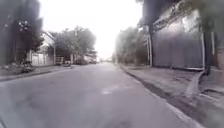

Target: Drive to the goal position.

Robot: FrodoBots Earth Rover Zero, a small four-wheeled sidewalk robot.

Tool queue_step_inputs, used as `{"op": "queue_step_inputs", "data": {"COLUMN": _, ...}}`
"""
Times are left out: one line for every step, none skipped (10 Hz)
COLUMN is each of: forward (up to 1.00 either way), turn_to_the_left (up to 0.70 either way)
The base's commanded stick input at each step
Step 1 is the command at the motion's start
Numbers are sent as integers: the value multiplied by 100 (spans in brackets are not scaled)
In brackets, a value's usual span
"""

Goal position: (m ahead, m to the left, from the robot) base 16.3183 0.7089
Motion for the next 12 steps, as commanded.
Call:
{"op": "queue_step_inputs", "data": {"forward": 100, "turn_to_the_left": 0}}
{"op": "queue_step_inputs", "data": {"forward": 100, "turn_to_the_left": 0}}
{"op": "queue_step_inputs", "data": {"forward": 100, "turn_to_the_left": 0}}
{"op": "queue_step_inputs", "data": {"forward": 100, "turn_to_the_left": 0}}
{"op": "queue_step_inputs", "data": {"forward": 100, "turn_to_the_left": 0}}
{"op": "queue_step_inputs", "data": {"forward": 100, "turn_to_the_left": 0}}
{"op": "queue_step_inputs", "data": {"forward": 100, "turn_to_the_left": 0}}
{"op": "queue_step_inputs", "data": {"forward": 100, "turn_to_the_left": 0}}
{"op": "queue_step_inputs", "data": {"forward": 100, "turn_to_the_left": 0}}
{"op": "queue_step_inputs", "data": {"forward": 100, "turn_to_the_left": 0}}
{"op": "queue_step_inputs", "data": {"forward": 100, "turn_to_the_left": 0}}
{"op": "queue_step_inputs", "data": {"forward": 100, "turn_to_the_left": 0}}
